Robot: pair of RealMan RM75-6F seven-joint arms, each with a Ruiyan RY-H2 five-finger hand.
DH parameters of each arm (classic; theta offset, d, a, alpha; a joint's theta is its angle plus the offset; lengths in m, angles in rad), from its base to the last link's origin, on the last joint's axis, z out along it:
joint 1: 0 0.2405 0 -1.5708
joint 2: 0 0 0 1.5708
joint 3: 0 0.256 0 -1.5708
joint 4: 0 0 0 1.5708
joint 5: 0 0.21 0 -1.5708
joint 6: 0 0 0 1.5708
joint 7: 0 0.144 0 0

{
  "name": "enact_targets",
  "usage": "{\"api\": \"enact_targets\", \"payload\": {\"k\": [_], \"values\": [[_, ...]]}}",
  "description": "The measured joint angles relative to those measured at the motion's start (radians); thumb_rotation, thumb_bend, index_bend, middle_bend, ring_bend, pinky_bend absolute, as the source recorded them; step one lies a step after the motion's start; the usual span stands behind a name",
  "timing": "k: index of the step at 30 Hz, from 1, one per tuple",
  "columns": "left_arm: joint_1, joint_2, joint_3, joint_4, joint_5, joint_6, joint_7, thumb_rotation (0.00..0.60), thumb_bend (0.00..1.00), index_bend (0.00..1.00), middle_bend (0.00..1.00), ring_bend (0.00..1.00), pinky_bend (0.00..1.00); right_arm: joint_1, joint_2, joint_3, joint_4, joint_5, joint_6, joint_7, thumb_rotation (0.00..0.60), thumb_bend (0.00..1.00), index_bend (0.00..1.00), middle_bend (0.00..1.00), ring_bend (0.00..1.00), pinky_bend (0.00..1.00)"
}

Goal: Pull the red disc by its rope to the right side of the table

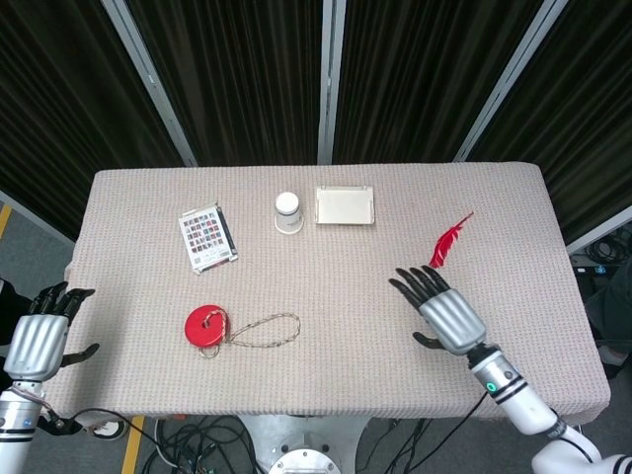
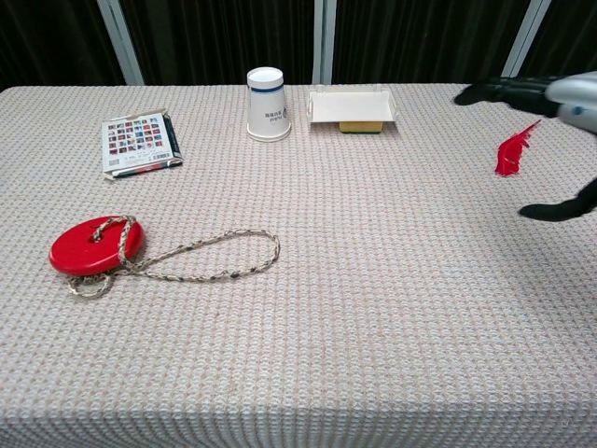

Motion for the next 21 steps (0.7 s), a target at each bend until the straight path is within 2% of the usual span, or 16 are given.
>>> {"api": "enact_targets", "payload": {"k": [4, 11, 21], "values": [[0.001, -0.002, 0.002, 0.012, -0.001, -0.003, -0.01, 0.6, 0.0, 0.2, 0.22, 0.1, 0.15, 0.084, -0.052, 0.017, -0.032, 0.023, -0.105, -0.045, 0.6, 0.12, 0.0, 0.0, 0.0, 0.0], [0.004, -0.001, 0.001, 0.022, -0.006, -0.001, -0.025, 0.6, 0.0, 0.2, 0.22, 0.1, 0.15, 0.227, -0.171, 0.05, -0.033, 0.135, -0.271, -0.131, 0.6, 0.14, 0.0, 0.05, 0.0, 0.0], [0.009, 0.001, 0.0, 0.036, -0.012, -0.001, -0.042, 0.6, 0.0, 0.2, 0.22, 0.1, 0.14, 0.347, -0.301, 0.06, 0.035, 0.296, -0.359, -0.255, 0.6, 0.16, 0.0, 0.14, 0.0, 0.0]]}}
